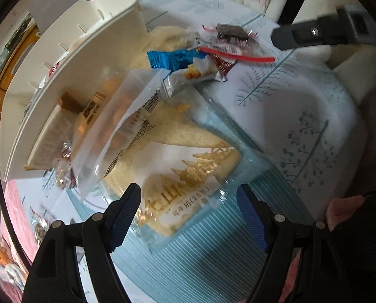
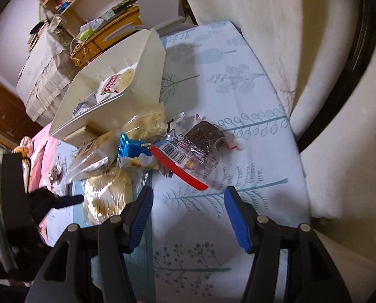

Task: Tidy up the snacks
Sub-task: 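Move right tool to the dark chocolate packet while left tool nears the bread bag, then close left gripper on the Fuji bread bag while right gripper holds the chocolate packet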

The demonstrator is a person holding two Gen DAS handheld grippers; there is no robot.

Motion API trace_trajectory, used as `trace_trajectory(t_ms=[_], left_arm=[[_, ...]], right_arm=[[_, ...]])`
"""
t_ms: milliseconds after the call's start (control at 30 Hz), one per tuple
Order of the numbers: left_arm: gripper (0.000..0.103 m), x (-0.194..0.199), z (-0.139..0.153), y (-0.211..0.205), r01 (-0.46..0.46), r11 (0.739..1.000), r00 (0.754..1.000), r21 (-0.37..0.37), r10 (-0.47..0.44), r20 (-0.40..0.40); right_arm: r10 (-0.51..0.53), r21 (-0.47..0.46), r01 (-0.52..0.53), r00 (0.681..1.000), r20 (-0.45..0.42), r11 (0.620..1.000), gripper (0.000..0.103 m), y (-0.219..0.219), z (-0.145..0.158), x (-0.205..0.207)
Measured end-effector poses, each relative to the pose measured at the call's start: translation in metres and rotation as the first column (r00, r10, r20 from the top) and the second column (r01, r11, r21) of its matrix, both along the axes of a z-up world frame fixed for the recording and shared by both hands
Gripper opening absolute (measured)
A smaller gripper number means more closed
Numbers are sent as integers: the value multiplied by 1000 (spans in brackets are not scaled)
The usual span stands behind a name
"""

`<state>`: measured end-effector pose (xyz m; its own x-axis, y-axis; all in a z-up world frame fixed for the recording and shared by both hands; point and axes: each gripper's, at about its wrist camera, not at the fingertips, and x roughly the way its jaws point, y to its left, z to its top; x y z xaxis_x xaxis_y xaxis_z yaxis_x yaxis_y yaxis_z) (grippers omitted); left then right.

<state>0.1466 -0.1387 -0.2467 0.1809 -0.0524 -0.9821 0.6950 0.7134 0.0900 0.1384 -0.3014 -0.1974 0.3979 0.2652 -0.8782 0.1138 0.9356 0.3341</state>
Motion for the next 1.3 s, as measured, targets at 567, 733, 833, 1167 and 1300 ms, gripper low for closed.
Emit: trace_trajectory(t_ms=[567, 733, 833, 1167, 1300], left_arm=[[103, 19, -23, -12, 151, 987, 985, -47, -146, 94], [103, 22, -23, -10, 180, 981, 979, -78, -171, 106], [103, 19, -25, -6, 199, 975, 976, -94, -188, 114], [103, 18, -24, -4, 226, 968, 969, -106, -212, 127], [103, 23, -26, -3, 241, 961, 966, -135, -224, 127]], right_arm=[[-202, 56, 210, 973, -113, 976, 59, -10, -32, 58], [-247, 56, 258, 957, -153, 964, 59, -14, -39, 69], [-259, 42, 270, 951, -171, 962, 59, -12, -41, 75], [-294, -29, 295, 932, -212, 955, 59, -6, -48, 91], [-311, -41, 310, 924, -223, 950, 59, -7, -51, 93]])
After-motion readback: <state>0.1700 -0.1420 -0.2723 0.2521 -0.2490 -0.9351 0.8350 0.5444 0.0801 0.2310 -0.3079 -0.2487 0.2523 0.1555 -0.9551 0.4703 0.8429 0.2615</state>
